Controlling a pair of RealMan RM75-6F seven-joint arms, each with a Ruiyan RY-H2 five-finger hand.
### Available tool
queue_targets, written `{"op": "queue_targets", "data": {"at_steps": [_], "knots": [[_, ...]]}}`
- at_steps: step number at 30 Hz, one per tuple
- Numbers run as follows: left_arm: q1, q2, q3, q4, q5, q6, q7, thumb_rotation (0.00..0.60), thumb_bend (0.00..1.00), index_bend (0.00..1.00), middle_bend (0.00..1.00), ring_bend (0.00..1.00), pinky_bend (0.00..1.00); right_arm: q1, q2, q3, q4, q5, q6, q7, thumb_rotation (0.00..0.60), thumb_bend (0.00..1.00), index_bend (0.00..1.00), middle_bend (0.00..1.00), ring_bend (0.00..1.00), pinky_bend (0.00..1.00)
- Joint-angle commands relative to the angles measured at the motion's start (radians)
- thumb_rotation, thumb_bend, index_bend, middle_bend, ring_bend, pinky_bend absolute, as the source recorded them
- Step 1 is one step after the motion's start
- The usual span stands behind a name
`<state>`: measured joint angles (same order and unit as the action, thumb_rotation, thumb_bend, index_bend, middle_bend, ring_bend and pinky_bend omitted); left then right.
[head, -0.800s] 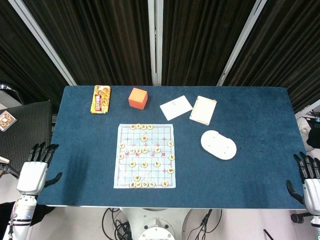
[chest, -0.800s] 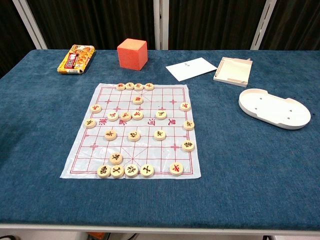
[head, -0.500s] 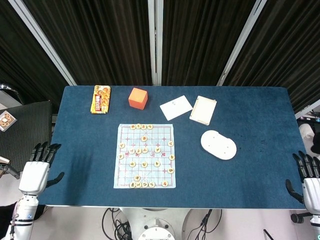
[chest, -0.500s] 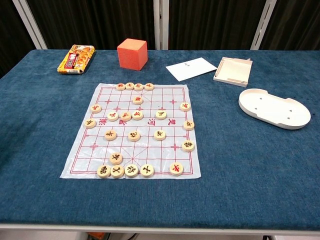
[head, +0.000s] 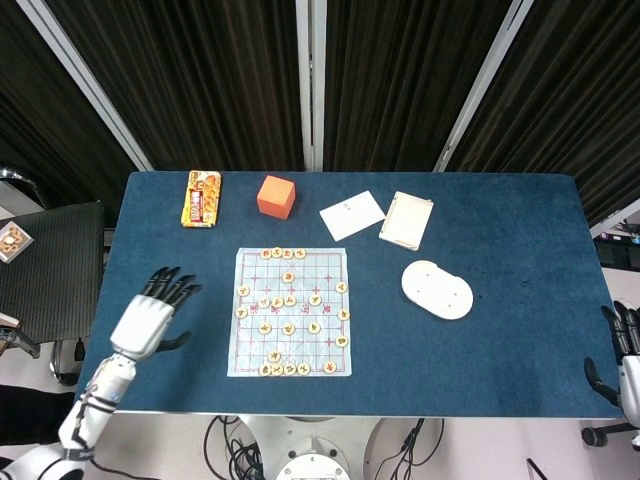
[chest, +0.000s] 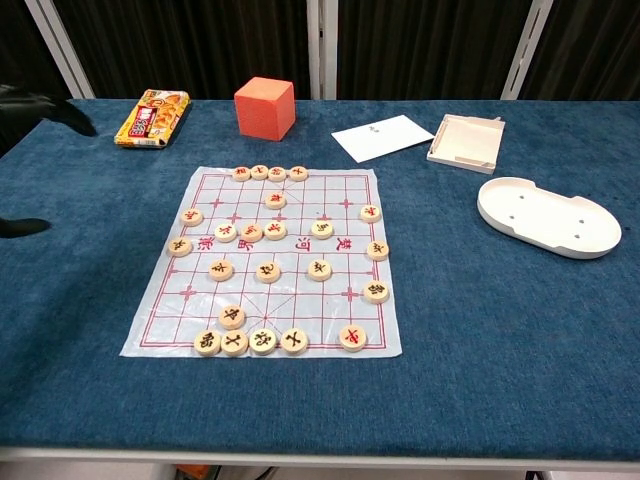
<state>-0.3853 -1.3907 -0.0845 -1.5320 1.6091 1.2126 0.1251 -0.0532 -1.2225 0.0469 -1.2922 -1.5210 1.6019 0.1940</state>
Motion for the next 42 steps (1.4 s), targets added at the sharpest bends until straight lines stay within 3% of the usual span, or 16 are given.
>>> {"op": "queue_targets", "data": {"at_steps": [1, 6, 11, 22, 34, 42], "knots": [[-0.087, -0.088, -0.023, 0.066, 0.002, -0.084, -0.062, 0.600, 0.19, 0.23, 0.11, 0.00, 0.07, 0.000, -0.001, -0.001, 0.009, 0.005, -0.009, 0.008, 0.600, 0.33, 0.00, 0.00, 0.00, 0.00], [-0.165, -0.184, -0.039, 0.152, -0.013, -0.154, -0.114, 0.600, 0.20, 0.25, 0.12, 0.00, 0.07, -0.003, -0.004, 0.003, 0.021, 0.011, -0.007, 0.022, 0.600, 0.33, 0.00, 0.00, 0.00, 0.00], [-0.229, -0.239, -0.023, 0.193, -0.030, -0.243, -0.128, 0.600, 0.20, 0.27, 0.12, 0.00, 0.08, -0.010, -0.008, 0.009, 0.043, 0.027, -0.008, 0.048, 0.600, 0.33, 0.00, 0.00, 0.00, 0.00], [-0.323, -0.343, 0.004, 0.307, 0.010, -0.274, -0.163, 0.600, 0.20, 0.31, 0.13, 0.00, 0.08, -0.022, -0.027, 0.011, 0.115, 0.046, -0.023, 0.115, 0.600, 0.33, 0.00, 0.00, 0.00, 0.00], [-0.356, -0.374, 0.021, 0.379, -0.029, -0.302, -0.169, 0.600, 0.21, 0.35, 0.14, 0.00, 0.07, -0.017, -0.038, 0.016, 0.141, 0.048, -0.038, 0.138, 0.600, 0.33, 0.00, 0.00, 0.00, 0.00], [-0.361, -0.383, 0.028, 0.385, -0.041, -0.287, -0.170, 0.600, 0.21, 0.43, 0.14, 0.00, 0.07, -0.018, -0.034, 0.018, 0.136, 0.043, -0.030, 0.135, 0.600, 0.33, 0.00, 0.00, 0.00, 0.00]]}}
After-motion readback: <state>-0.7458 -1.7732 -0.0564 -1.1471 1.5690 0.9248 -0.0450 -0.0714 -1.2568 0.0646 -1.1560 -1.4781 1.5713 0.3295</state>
